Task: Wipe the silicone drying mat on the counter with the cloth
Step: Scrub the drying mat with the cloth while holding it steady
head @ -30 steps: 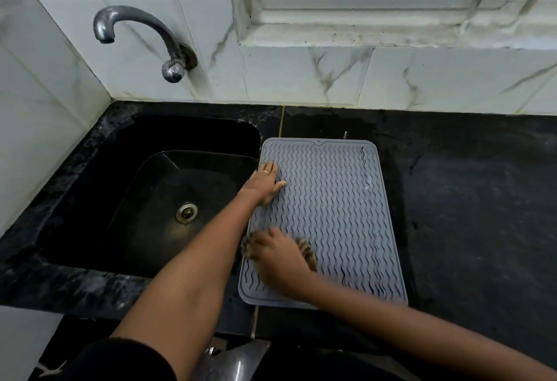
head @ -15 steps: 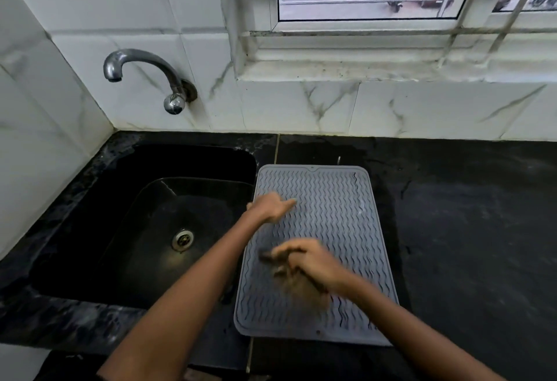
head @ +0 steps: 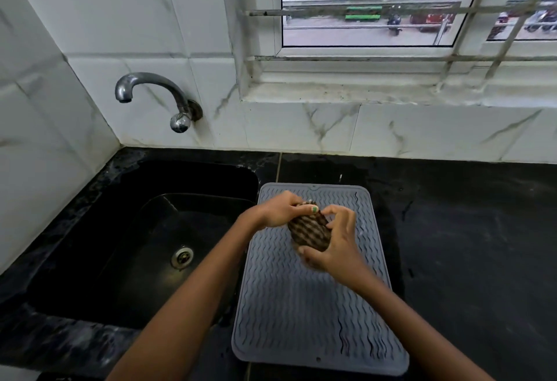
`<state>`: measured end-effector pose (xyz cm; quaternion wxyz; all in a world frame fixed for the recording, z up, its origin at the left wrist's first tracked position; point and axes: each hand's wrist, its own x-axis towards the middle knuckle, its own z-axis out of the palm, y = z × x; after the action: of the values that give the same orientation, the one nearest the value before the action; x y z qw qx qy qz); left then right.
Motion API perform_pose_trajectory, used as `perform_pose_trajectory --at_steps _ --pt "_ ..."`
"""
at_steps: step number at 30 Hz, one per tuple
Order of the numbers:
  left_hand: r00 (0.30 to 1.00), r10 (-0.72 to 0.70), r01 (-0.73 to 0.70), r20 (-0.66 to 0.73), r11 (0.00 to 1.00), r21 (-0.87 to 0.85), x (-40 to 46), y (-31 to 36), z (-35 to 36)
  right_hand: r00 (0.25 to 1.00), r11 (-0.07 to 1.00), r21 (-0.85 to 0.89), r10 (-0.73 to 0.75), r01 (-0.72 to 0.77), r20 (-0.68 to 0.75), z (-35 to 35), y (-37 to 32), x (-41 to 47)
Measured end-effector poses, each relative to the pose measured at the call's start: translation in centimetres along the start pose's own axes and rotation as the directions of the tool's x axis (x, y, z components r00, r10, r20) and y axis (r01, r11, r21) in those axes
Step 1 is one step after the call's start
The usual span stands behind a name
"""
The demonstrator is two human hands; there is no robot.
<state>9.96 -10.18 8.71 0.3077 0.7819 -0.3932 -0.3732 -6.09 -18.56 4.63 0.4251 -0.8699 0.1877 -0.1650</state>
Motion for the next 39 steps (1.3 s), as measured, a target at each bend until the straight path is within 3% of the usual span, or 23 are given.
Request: perform_pose_trajectory --at_steps 4,8,10,14,18,24,27,30,33,36,37,39 --pt "0.985 0.129 -0.128 -0.111 0.992 0.018 0.2 0.6 0.1 0.996 0.985 0.149 0.087 -0.088 0.014 -1.3 -0.1 0.8" --pt "0.959 0.229 -0.222 -0.165 0.973 0.059 0.1 1.2 -0.6 0.994 0.996 -0.033 0.080 -0.083 -0.077 -2.2 0.1 2.0" --pt "0.947 0.263 -0.257 -0.183 0.965 0.053 0.2 1.4 -0.7 0.995 0.993 -0.065 0.098 -0.100 -0.023 -2.9 -0.1 2.5" --pt "0.940 0.277 -0.302 -0.200 0.947 -0.112 0.3 1.6 -1.1 0.966 0.962 0.193 0.153 -0.194 0.210 -4.6 -0.7 3.2" --pt "0.939 0.252 -0.306 -0.234 0.923 -0.232 0.5 2.1 -2.0 0.941 0.952 0.177 0.196 -0.250 0.275 -5.5 -0.6 4.2" --pt "0.942 0.336 -0.307 -0.005 0.855 -0.418 -0.2 3.0 -3.2 0.885 0.892 0.313 0.171 -0.326 0.434 -6.4 -0.8 5.2" --pt "0.950 0.309 -0.272 0.052 0.896 -0.351 -0.4 3.1 -3.9 0.864 0.868 0.370 0.122 -0.331 0.488 -6.8 -0.6 5.1" --pt "0.970 0.243 -0.242 -0.023 0.942 -0.235 -0.4 2.8 -4.5 0.922 0.881 0.381 0.136 -0.280 0.363 -6.6 -0.3 5.1" --pt "0.965 0.234 -0.257 -0.118 0.932 -0.255 -0.6 2.7 -4.5 0.994 0.983 0.146 0.108 -0.108 0.007 -6.4 -0.7 5.7" --pt "0.942 0.250 -0.309 -0.222 0.905 -0.291 -0.8 2.7 -4.5 0.940 0.994 -0.084 -0.093 0.069 -0.328 -6.7 -1.3 6.3" --pt "0.936 0.258 -0.322 -0.242 0.904 -0.283 -1.1 2.6 -4.3 0.918 0.982 -0.146 -0.165 0.119 -0.361 -6.8 -1.2 6.2" --pt "0.932 0.244 -0.308 -0.269 0.923 -0.231 -1.7 1.5 -3.1 0.938 0.961 -0.231 -0.215 0.153 -0.272 -6.7 -0.3 5.5"
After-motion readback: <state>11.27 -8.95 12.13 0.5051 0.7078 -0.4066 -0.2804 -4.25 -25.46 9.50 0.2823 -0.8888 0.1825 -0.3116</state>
